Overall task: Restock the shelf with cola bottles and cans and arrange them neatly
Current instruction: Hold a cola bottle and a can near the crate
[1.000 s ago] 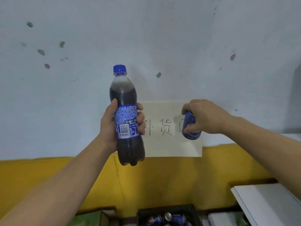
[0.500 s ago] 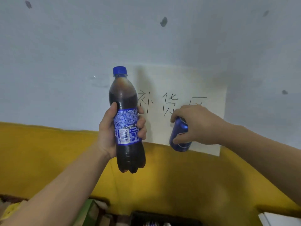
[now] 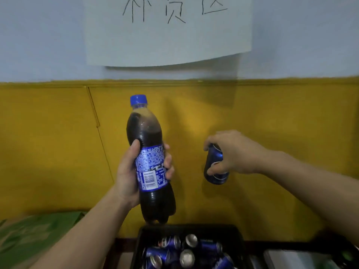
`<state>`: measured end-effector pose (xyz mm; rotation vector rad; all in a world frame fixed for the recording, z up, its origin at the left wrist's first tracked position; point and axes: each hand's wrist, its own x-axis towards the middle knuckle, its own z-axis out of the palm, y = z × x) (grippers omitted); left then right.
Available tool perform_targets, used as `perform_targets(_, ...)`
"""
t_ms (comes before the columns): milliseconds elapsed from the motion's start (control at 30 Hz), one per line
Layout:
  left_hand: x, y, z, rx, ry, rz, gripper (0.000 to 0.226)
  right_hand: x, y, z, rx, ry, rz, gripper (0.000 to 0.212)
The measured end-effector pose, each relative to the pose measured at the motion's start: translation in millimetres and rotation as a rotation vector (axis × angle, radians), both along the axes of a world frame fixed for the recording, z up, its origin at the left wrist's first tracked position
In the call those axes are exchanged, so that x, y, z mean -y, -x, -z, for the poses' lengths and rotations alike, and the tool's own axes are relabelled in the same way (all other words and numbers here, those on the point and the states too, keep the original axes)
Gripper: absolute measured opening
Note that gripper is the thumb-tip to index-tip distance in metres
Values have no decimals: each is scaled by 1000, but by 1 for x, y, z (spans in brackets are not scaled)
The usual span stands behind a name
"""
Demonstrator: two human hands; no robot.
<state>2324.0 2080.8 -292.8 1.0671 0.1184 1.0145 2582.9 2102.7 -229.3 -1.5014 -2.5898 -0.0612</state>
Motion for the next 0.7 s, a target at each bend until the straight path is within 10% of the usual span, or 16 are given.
perform_targets(700,268,-226,-8,77,72,752,64,476,-163,-19,122,-96,1024,57)
